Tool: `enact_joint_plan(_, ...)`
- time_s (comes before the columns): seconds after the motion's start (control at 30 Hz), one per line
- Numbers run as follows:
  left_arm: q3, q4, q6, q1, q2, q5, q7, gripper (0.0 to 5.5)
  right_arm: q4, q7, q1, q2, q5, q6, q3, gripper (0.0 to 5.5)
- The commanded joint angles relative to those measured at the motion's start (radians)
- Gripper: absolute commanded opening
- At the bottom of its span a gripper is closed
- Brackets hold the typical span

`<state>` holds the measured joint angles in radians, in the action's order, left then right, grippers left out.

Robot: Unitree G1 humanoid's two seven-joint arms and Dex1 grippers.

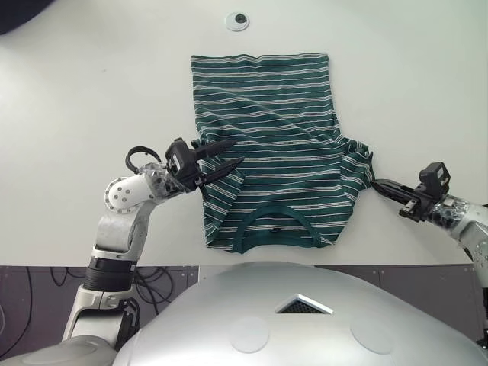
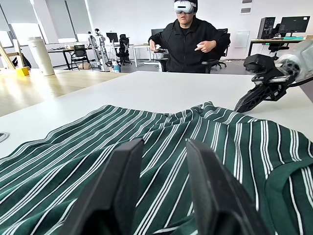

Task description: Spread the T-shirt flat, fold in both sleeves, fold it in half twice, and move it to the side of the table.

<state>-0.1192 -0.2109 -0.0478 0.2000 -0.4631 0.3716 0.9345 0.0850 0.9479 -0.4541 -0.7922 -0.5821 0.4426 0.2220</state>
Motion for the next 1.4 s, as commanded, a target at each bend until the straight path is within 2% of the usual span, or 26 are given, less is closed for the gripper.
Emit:
enact_joint_plan(0.03, -0.003, -0.013, 0.014, -0.011, -0.010, -0.008, -0.006, 1.55, 0.053, 0.052, -0.037, -0.012, -0.120, 0.081, 0.139, 0.03)
enact_joint_plan(0.3, -0.014, -0.011, 0.016, -0.021, -0.001, -0.014, -0.020, 1.55, 0.056, 0.086, -0.030, -0.006, -0.127, 0.103, 0.175, 0.03)
enact_joint_plan(0.43, -0.016, -0.020, 0.024, -0.024, -0.003, -0.010, -0.026, 1.55, 0.055, 0.080, -0.029, -0.003, -0.067, 0.058, 0.145, 0.03)
enact_joint_plan(0.87, -0.019, -0.034, 0.043, -0.024, -0.005, -0.003, -0.038, 1.55, -0.007, 0.059, 0.011, 0.022, 0.068, 0.035, 0.017, 1.97)
enact_joint_plan(1.1, -0.019, -0.034, 0.048, -0.023, -0.003, -0.004, -0.040, 1.55, -0.001, 0.053, 0.030, 0.030, 0.064, 0.041, -0.027, 1.97)
enact_joint_plan(1.4, -0.019, -0.028, 0.042, -0.022, -0.006, -0.008, -0.037, 1.55, 0.008, 0.031, 0.027, 0.028, 0.056, 0.050, -0.025, 0.41)
